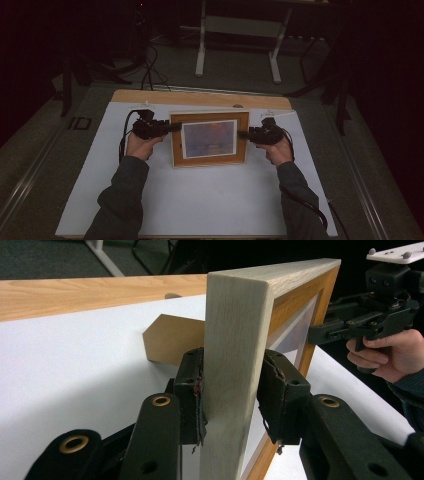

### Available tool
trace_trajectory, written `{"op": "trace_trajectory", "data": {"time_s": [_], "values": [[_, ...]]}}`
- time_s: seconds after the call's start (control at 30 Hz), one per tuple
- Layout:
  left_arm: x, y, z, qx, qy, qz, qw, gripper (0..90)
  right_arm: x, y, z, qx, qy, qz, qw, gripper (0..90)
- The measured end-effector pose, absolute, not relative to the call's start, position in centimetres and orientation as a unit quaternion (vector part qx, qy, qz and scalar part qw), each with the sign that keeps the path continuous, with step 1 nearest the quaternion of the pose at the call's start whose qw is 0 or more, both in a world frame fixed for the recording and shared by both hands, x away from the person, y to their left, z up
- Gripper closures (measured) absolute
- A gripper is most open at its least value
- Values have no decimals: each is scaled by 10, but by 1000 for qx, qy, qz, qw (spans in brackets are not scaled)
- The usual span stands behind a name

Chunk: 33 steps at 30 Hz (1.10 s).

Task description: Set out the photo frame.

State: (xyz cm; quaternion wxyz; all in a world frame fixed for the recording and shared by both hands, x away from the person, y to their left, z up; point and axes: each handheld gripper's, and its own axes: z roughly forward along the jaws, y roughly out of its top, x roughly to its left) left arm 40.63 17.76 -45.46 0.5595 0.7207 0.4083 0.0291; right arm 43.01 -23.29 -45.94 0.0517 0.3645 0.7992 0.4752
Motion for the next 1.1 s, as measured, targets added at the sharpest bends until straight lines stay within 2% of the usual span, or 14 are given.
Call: {"op": "trace_trajectory", "data": {"time_s": [1.1], "values": [[412, 170, -453, 720, 412, 8, 559, 615, 416, -242, -458, 370, 799, 470, 61, 631]]}}
